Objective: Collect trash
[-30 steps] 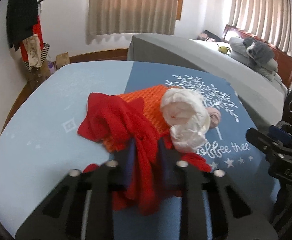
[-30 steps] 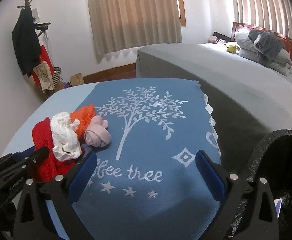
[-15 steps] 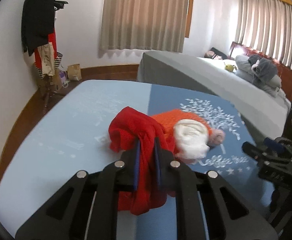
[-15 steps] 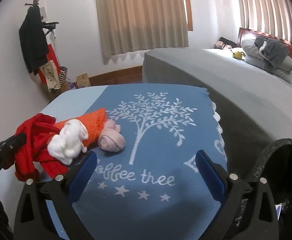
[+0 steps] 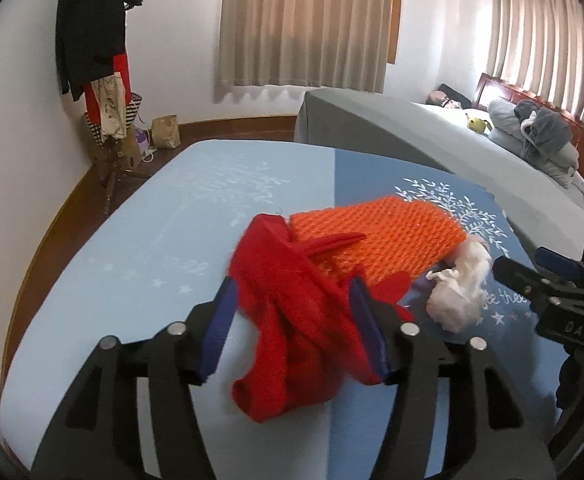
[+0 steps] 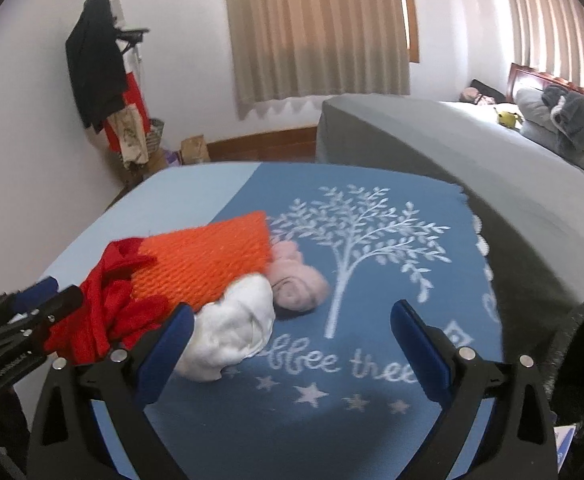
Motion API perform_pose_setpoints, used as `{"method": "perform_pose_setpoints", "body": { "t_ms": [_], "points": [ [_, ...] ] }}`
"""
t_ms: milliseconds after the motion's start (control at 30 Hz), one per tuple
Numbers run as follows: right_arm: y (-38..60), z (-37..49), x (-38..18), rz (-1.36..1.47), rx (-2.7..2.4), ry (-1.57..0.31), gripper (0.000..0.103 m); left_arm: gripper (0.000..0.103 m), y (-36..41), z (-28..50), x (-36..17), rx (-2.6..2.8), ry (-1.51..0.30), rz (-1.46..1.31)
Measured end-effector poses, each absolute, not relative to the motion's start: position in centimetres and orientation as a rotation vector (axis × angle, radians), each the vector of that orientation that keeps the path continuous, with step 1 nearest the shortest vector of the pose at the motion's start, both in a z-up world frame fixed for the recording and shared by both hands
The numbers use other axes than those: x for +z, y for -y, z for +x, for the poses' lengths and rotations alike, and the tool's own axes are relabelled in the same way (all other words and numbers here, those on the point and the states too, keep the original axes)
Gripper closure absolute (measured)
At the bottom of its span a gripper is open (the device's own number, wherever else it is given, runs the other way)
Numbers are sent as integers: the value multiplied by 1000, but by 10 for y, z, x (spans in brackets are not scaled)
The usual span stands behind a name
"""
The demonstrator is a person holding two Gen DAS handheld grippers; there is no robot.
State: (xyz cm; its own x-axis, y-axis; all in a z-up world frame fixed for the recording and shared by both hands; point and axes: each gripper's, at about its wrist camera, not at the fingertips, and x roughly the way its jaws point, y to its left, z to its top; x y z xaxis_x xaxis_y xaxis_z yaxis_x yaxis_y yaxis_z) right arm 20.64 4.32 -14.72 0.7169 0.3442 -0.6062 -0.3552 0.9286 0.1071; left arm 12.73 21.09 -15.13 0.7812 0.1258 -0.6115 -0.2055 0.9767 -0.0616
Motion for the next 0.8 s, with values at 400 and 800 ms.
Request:
{"method": "perform_pose_setpoints", "body": {
  "t_ms": [400,800],
  "points": [
    [-77,214,-166,-27,513,-768,44,35,-222,119,-150,240,-633,-134],
    [-58,202,-148,4,530,-739,66,35,-217,124,-144,220,-620,-134]
  ]
}}
